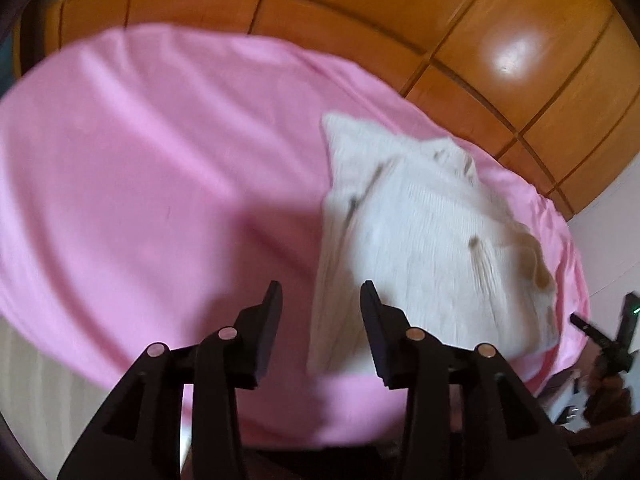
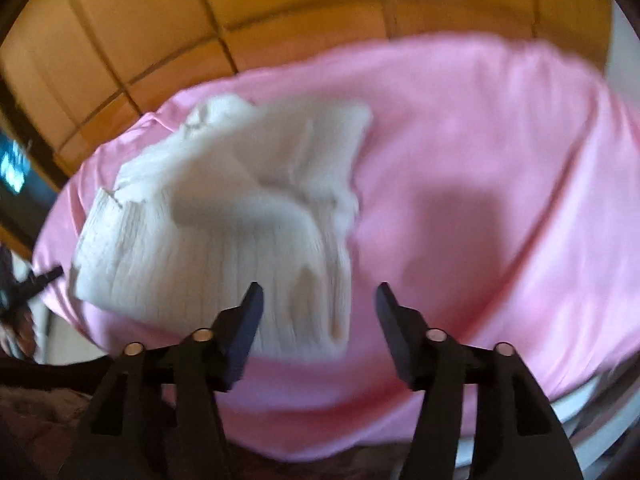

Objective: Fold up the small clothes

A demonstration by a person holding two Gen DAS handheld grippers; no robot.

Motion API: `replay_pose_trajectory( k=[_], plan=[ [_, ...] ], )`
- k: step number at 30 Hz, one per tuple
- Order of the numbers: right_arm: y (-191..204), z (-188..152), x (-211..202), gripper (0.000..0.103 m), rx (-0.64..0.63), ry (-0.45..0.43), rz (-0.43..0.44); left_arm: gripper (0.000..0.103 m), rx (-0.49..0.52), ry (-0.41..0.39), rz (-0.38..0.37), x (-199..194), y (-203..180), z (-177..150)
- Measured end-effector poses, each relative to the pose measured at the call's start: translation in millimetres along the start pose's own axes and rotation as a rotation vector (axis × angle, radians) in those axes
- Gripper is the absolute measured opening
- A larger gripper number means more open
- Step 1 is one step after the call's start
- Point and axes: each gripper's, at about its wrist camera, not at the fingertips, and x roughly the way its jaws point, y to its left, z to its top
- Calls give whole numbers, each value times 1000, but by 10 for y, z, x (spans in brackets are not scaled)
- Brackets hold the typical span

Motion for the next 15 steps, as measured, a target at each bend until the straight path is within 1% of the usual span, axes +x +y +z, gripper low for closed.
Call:
replay_pose_trajectory(
  k=[1, 3, 5, 6, 7, 8, 9, 10, 11, 12, 13, 14, 15],
  plan=[
    [133, 84, 44, 66, -83, -7, -24, 45, 22, -10, -2, 23, -62, 62],
    [429, 188, 173, 66, -243, 0, -45, 53, 94, -33, -6, 108, -225, 210],
    [734, 224, 341, 66, -406, 23, -53, 54, 135, -23, -12, 252, -356, 344],
    [851, 212, 399, 66, -463, 28, -67, 54, 151, -10, -12, 348, -405, 392],
    [980, 204, 522, 66, -543, 35, -104, 52, 162, -2, -10, 402, -440, 412],
    [1045, 203, 625, 66, -587, 45, -124, 52, 175, 10, -3, 502, -471, 444],
    [1064, 215, 717, 62, -602, 67, -119, 51, 181, 21, 0, 567, -497, 452],
    [1072, 223, 760, 47, -604, 83, -116, 45, 188, 40, 1, 666, -518, 467],
    [1058, 245, 817, 38, -603, 93, -134, 41, 196, 50, -2, 682, -505, 460],
    [1014, 281, 830, 22, -588, 90, -148, 38, 209, 59, -2, 718, -518, 452],
    [964, 338, 794, 9, -556, 81, -138, 22, 220, 57, 15, 741, -536, 444],
    [903, 374, 730, 7, -521, 69, -121, 14, 227, 53, 21, 726, -552, 417],
    [843, 392, 662, 7, -496, 55, -110, 7, 232, 40, 7, 682, -553, 409]
  ],
)
